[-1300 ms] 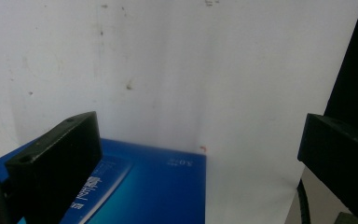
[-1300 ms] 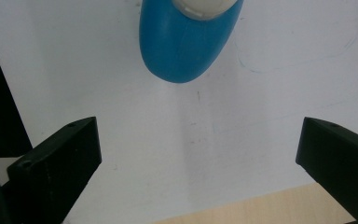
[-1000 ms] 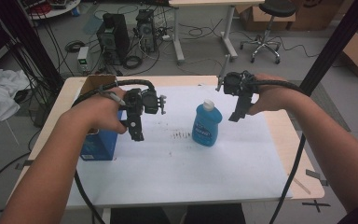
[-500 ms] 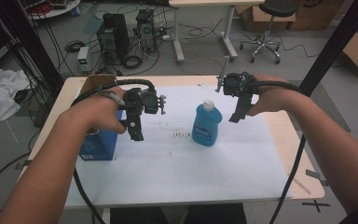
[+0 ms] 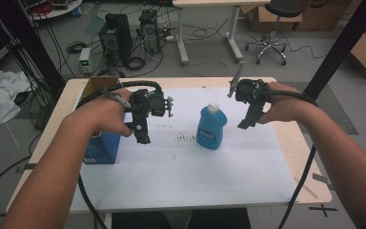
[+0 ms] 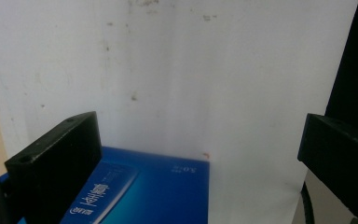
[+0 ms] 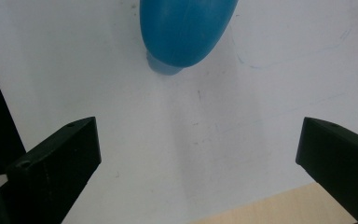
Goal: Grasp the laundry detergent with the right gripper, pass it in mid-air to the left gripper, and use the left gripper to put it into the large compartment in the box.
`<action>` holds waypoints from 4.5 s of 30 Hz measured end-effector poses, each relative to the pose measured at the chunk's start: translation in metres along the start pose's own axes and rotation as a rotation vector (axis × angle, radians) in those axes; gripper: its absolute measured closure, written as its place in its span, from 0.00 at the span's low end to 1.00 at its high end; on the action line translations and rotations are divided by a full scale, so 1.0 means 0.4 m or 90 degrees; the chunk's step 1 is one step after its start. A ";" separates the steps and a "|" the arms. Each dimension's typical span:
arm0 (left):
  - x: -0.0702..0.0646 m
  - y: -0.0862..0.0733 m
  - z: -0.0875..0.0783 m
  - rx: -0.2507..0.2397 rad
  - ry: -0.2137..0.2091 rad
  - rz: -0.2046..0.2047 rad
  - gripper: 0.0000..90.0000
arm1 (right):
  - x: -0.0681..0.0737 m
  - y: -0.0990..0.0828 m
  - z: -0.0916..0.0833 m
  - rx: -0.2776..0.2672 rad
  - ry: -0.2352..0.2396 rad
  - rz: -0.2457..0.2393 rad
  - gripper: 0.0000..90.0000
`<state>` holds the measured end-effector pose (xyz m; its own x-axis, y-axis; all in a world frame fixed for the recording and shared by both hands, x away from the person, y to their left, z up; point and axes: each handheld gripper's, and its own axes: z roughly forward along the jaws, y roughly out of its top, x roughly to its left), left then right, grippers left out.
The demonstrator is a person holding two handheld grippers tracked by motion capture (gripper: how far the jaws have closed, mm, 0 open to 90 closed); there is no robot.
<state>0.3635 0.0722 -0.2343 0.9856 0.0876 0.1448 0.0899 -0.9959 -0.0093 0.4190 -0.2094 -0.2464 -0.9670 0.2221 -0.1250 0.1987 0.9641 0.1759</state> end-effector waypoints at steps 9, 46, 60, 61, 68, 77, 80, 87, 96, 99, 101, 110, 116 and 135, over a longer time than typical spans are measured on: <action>-0.006 -0.004 -0.004 -0.001 0.002 0.004 0.00 | 0.013 -0.043 0.031 -0.051 0.006 0.025 0.00; -0.014 -0.026 0.008 -0.011 -0.001 0.009 0.00 | 0.035 -0.100 0.179 -0.256 0.016 0.122 0.00; -0.013 -0.027 0.015 -0.008 -0.005 0.010 0.00 | 0.037 -0.103 0.247 -0.314 0.025 0.148 0.00; -0.013 -0.027 0.015 -0.008 -0.005 0.010 0.00 | 0.039 -0.102 0.257 -0.327 0.024 0.151 0.00; -0.014 -0.029 0.013 -0.005 -0.005 0.010 0.00 | 0.043 -0.100 0.277 -0.358 0.031 0.159 0.00; -0.016 -0.030 0.016 -0.006 -0.008 0.011 0.00 | 0.048 -0.091 0.308 -0.388 0.029 0.168 0.00; -0.017 -0.032 0.017 -0.008 -0.007 0.010 0.00 | 0.048 -0.090 0.318 -0.403 0.026 0.173 0.00; -0.017 -0.035 0.020 -0.009 -0.007 0.008 0.00 | 0.047 -0.090 0.343 -0.443 0.023 0.193 0.00; -0.018 -0.036 0.021 -0.006 -0.009 0.008 0.00 | 0.055 -0.085 0.366 -0.519 -0.002 0.216 0.00; -0.018 -0.038 0.021 -0.007 -0.008 0.005 0.00 | 0.058 -0.084 0.371 -0.535 -0.010 0.218 0.00; -0.019 -0.039 0.022 -0.007 -0.009 0.005 0.00 | 0.059 -0.083 0.376 -0.540 -0.015 0.223 0.00; -0.020 -0.038 0.027 -0.011 -0.010 0.006 0.00 | 0.067 -0.080 0.404 -0.555 -0.027 0.228 0.00; -0.020 -0.039 0.027 -0.008 -0.011 0.005 0.00 | 0.075 -0.078 0.416 -0.578 -0.044 0.233 0.01; -0.020 -0.038 0.031 -0.007 -0.010 0.002 0.00 | 0.078 -0.082 0.436 -0.615 -0.052 0.231 0.17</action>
<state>0.3562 0.0867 -0.2477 0.9879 0.0848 0.1296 0.0853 -0.9964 0.0018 0.4100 -0.2089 -0.4264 -0.8535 0.5200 0.0318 0.2281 0.3180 0.9202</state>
